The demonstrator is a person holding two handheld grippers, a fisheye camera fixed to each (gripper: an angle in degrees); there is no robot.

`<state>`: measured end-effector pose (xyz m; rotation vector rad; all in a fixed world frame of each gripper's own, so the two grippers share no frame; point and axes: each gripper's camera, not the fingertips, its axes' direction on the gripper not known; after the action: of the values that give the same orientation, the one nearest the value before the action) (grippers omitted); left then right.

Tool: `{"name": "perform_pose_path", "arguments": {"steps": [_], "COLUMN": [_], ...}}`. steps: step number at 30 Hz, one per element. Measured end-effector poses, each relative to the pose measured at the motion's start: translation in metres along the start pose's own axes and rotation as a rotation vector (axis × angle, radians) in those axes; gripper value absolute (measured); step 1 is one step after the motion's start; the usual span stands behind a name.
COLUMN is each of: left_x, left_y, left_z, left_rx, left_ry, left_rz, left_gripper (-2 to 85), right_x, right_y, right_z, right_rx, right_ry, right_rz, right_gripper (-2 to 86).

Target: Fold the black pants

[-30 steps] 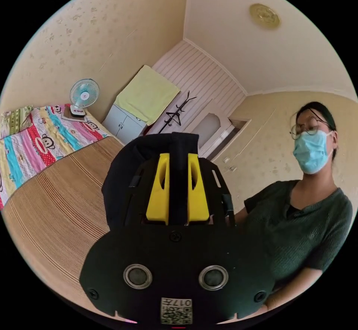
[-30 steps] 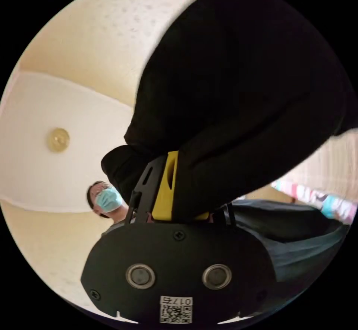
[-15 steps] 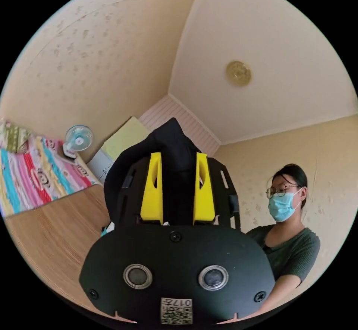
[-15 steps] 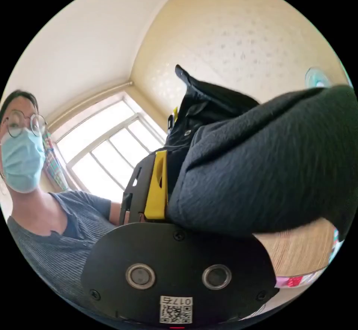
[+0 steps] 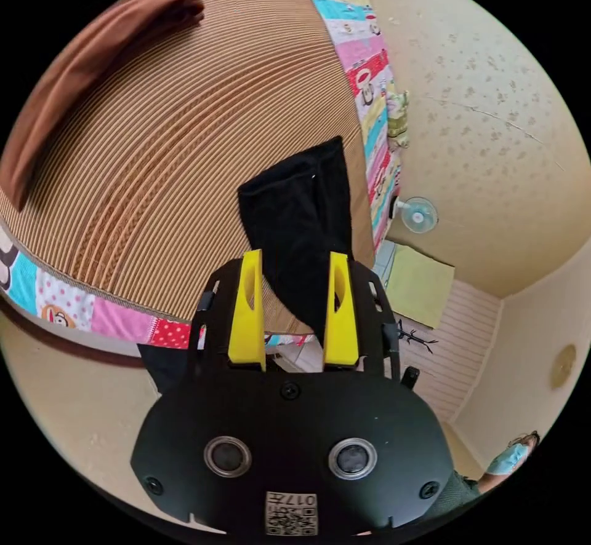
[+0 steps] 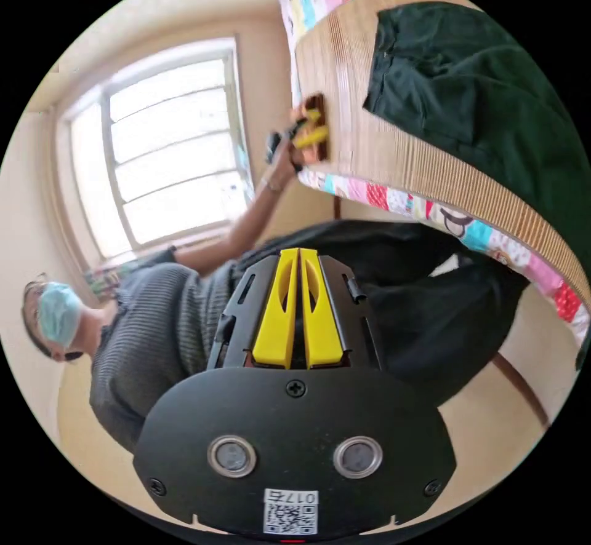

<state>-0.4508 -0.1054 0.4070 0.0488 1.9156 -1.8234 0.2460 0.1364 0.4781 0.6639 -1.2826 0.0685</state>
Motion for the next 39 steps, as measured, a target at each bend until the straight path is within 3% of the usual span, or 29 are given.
{"name": "perform_pose_path", "arguments": {"steps": [3,8,12,13,15,17,20,21,22,23,24,26,27,29,32,39], "left_x": [0.015,0.075,0.106,0.111,0.131,0.146,0.133,0.125,0.105,0.080,0.066,0.023,0.016,0.002,0.014,0.157], "left_y": [-0.021,-0.084,-0.123,-0.127,-0.117,-0.097,-0.068,-0.061,-0.046,-0.028,-0.021,0.009,0.017,0.037,0.037,-0.021], "left_z": [0.027,0.037,0.058,0.073,0.074,0.064,0.016,0.003,-0.024,-0.050,-0.063,-0.123,-0.140,-0.192,-0.208,-0.118], "left_rx": [-0.068,-0.017,-0.130,-0.219,-0.235,-0.294,-0.287,-0.264,-0.185,-0.180,-0.214,-0.297,-0.286,-0.215,-0.137,-0.119], "left_ry": [-0.119,-0.307,-0.387,-0.469,-0.624,-0.707,-0.738,-0.823,-1.124,-1.274,-1.291,-1.178,-1.116,-0.822,-0.555,-0.401], "left_rz": [-0.014,0.062,0.121,0.133,0.249,0.399,0.420,0.387,0.356,0.385,0.392,0.347,0.323,0.239,0.239,0.582], "left_gripper": [16.5,16.8,14.4,11.2,6.7,4.5,0.3,0.0,-0.5,-0.6,-0.7,-0.6,-0.5,0.3,6.1,6.6], "right_x": [0.008,0.021,0.035,0.037,0.048,0.056,0.068,0.071,0.073,0.077,0.081,0.090,0.098,0.114,0.140,0.164], "right_y": [0.028,0.082,0.132,0.139,0.159,0.170,0.181,0.183,0.184,0.184,0.182,0.178,0.175,0.169,0.152,0.105], "right_z": [-0.034,-0.054,-0.052,-0.052,-0.050,-0.050,-0.056,-0.061,-0.063,-0.068,-0.073,-0.079,-0.082,-0.086,-0.095,-0.140], "right_rx": [0.255,0.471,0.556,0.565,0.602,0.627,0.672,0.678,0.678,0.673,0.656,0.615,0.589,0.564,0.564,0.566], "right_ry": [-0.092,-0.258,-0.238,-0.227,-0.232,-0.279,-0.332,-0.329,-0.324,-0.312,-0.295,-0.257,-0.228,-0.208,-0.291,-0.423], "right_rz": [0.021,0.061,0.177,0.197,0.256,0.270,0.281,0.292,0.297,0.301,0.304,0.326,0.357,0.410,0.443,0.418], "right_gripper": [0.5,0.4,0.5,0.5,0.5,0.4,0.4,0.4,0.4,0.4,0.4,0.4,0.4,0.3,0.3,0.4]}}
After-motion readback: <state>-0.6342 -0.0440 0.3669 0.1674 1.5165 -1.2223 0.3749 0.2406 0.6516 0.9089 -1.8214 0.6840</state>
